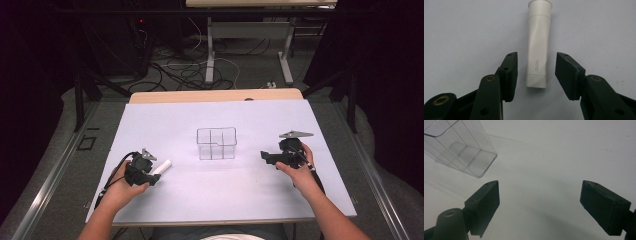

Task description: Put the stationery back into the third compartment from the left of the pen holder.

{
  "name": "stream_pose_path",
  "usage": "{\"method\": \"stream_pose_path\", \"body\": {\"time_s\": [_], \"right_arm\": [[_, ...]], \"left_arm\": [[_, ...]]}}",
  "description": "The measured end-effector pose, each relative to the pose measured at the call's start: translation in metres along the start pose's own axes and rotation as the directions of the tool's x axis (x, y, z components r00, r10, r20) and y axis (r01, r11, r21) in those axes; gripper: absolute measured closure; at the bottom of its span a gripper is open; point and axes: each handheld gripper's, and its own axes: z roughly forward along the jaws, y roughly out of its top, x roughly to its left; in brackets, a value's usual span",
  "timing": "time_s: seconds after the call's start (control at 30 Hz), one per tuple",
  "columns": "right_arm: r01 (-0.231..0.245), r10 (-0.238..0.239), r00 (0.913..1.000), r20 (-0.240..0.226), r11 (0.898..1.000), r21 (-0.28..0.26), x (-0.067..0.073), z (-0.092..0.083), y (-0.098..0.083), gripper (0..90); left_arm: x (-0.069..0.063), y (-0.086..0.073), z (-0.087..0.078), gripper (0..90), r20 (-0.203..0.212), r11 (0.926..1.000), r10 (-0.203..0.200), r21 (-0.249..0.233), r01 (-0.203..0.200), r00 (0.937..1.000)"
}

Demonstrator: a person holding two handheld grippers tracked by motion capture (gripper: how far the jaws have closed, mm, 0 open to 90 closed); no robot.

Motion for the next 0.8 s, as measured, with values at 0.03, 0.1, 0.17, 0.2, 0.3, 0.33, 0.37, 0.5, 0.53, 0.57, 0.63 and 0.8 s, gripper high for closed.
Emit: {"method": "stream_pose_path", "body": {"time_s": [0.03,0.1,0.17,0.2,0.3,0.33,0.37,0.5,0.53,0.57,0.63,0.8], "right_arm": [[0.001,-0.001,1.0,-0.002,1.0,0.0,0.0,0.0002,0.0,15.3],[0.0,0.0,1.0,-0.003,1.0,0.0,0.0,0.0004,-0.0002,15.3],[-0.002,0.002,1.0,-0.004,1.0,-0.001,0.0001,0.0005,-0.0002,15.3],[-0.001,0.001,1.0,-0.004,1.0,-0.001,0.0001,0.0005,-0.0002,15.3],[-0.001,0.001,1.0,-0.005,1.0,-0.002,0.0003,0.0005,-0.0002,15.2],[0.003,-0.003,1.0,-0.006,1.0,-0.001,0.0001,0.0005,-0.0003,15.3],[0.002,-0.002,1.0,-0.006,1.0,0.0,0.0002,0.0008,-0.0003,15.3],[0.004,-0.004,1.0,-0.005,1.0,0.001,0.0005,0.0012,-0.0005,15.3],[0.005,-0.005,1.0,-0.004,1.0,0.003,0.0007,0.0012,-0.0006,15.3],[0.005,-0.005,1.0,-0.006,1.0,0.002,0.0009,0.0012,-0.0006,15.2],[0.005,-0.005,1.0,-0.004,1.0,0.005,0.0011,0.0014,-0.0007,15.2],[0.003,-0.003,1.0,-0.004,1.0,0.007,0.0013,0.0018,-0.001,15.3]], "left_arm": [[-0.0001,-0.0003,0.0001,55.0,0.002,1.0,-0.004,0.008,0.004,1.0],[0.0002,-0.0005,0.0008,55.9,0.006,0.9998,-0.004,0.019,0.004,1.0],[0.0001,-0.0007,0.0017,57.4,0.007,0.9996,-0.003,0.029,0.003,1.0],[0.0003,-0.001,0.0021,58.0,0.009,0.9995,-0.002,0.031,0.002,1.0],[0.0006,-0.0014,0.0028,59.8,0.009,0.9993,-0.003,0.036,0.003,1.0],[0.0006,-0.0015,0.0029,60.6,0.01,0.9992,-0.002,0.041,0.001,0.9999],[0.0007,-0.0016,0.003,61.5,0.012,0.9991,-0.001,0.043,0.0,0.9999],[0.0004,-0.0015,0.0032,64.4,0.017,0.9984,0.004,0.056,-0.005,0.9998],[0.0002,-0.0015,0.0033,65.1,0.013,0.9983,0.007,0.058,-0.008,0.9999],[0.0001,-0.0014,0.0034,65.6,0.011,0.998,0.01,0.062,-0.011,0.9999],[0.0,-0.0012,0.0036,66.9,0.008,0.9973,0.018,0.071,-0.019,0.9998],[0.0008,-0.0008,0.0047,69.1,0.009,0.9967,0.034,0.073,-0.035,0.9994]]}}
